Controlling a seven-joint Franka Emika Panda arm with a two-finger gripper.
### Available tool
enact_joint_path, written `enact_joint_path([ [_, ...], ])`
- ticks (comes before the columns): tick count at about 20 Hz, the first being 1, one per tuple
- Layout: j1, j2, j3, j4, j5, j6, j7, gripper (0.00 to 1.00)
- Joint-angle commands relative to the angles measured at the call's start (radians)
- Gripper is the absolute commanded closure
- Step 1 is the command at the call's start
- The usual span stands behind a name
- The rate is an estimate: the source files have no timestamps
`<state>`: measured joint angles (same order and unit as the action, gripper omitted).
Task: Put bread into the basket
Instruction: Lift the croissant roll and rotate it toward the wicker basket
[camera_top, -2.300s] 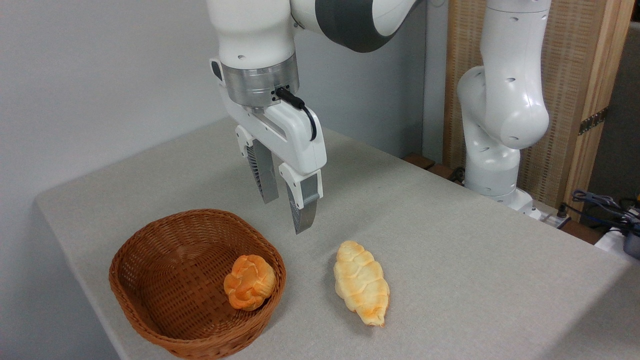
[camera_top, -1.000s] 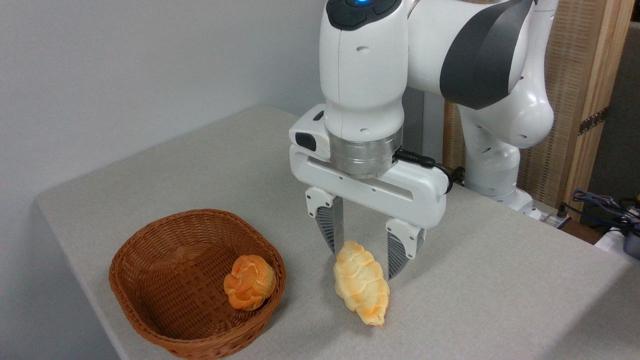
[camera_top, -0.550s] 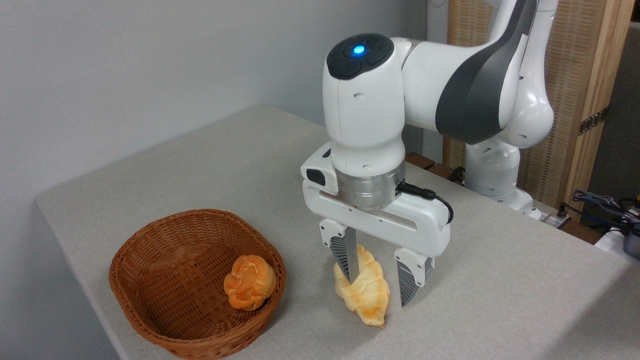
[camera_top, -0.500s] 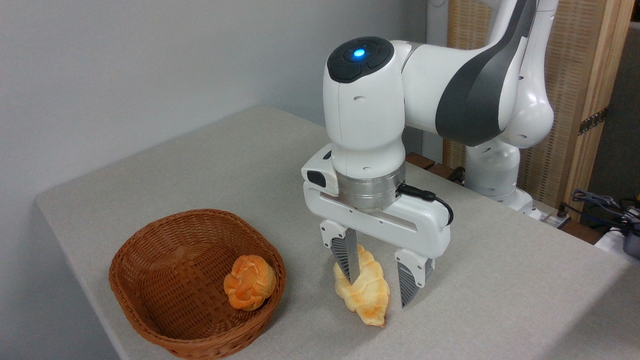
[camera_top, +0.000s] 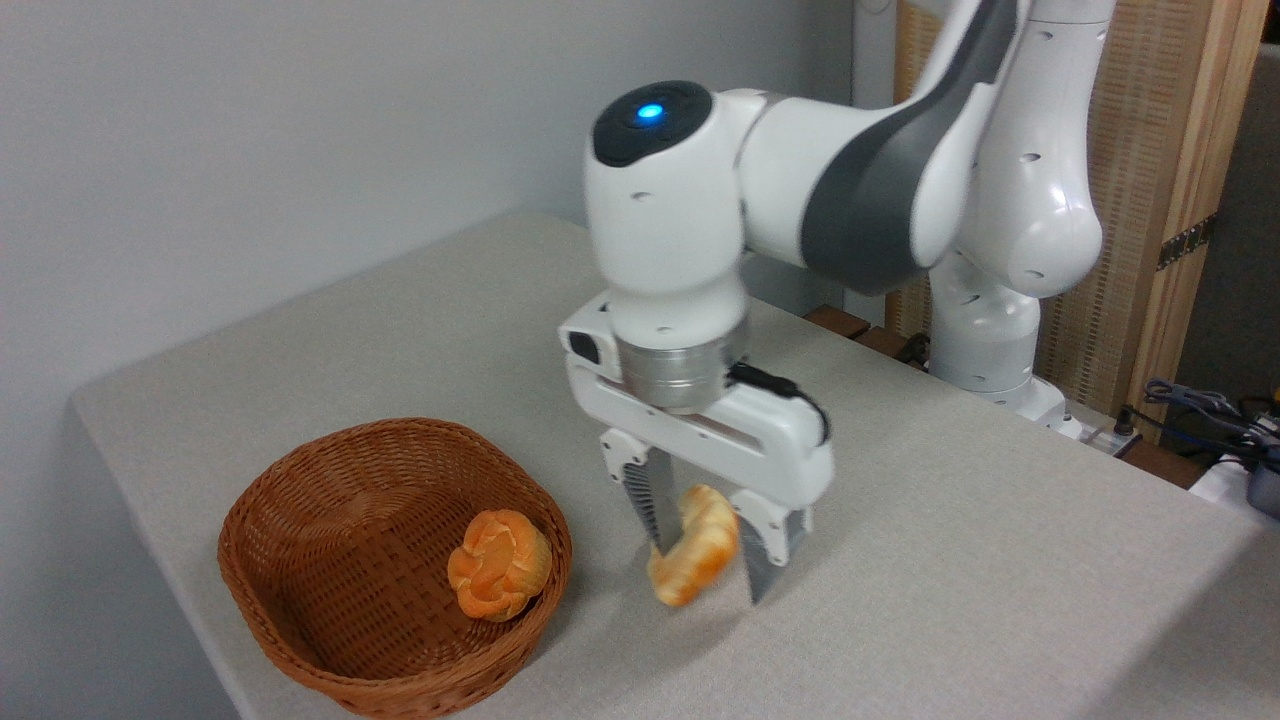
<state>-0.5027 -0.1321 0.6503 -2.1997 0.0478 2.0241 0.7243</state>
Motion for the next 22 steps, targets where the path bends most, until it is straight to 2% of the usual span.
enact_joint_path([
  [1, -0.042, 0.006, 0.003, -0.011, 0.015, 0.024, -0.023, 0.0],
  [3, -0.056, 0.006, 0.003, -0.011, 0.014, 0.024, -0.023, 0.0],
  [4, -0.054, 0.006, 0.003, -0.011, 0.014, 0.024, -0.022, 0.1],
  [6, -0.054, 0.006, 0.003, -0.009, 0.011, 0.024, -0.013, 0.5],
  [7, -0.054, 0.006, 0.003, -0.009, 0.009, 0.024, -0.011, 0.63],
  [8, -0.054, 0.006, 0.003, -0.009, 0.007, 0.022, -0.01, 0.71],
  [10, -0.054, 0.006, 0.003, -0.009, 0.003, 0.024, -0.01, 0.75],
  [22, -0.054, 0.006, 0.003, -0.008, -0.002, 0.024, -0.01, 0.75],
])
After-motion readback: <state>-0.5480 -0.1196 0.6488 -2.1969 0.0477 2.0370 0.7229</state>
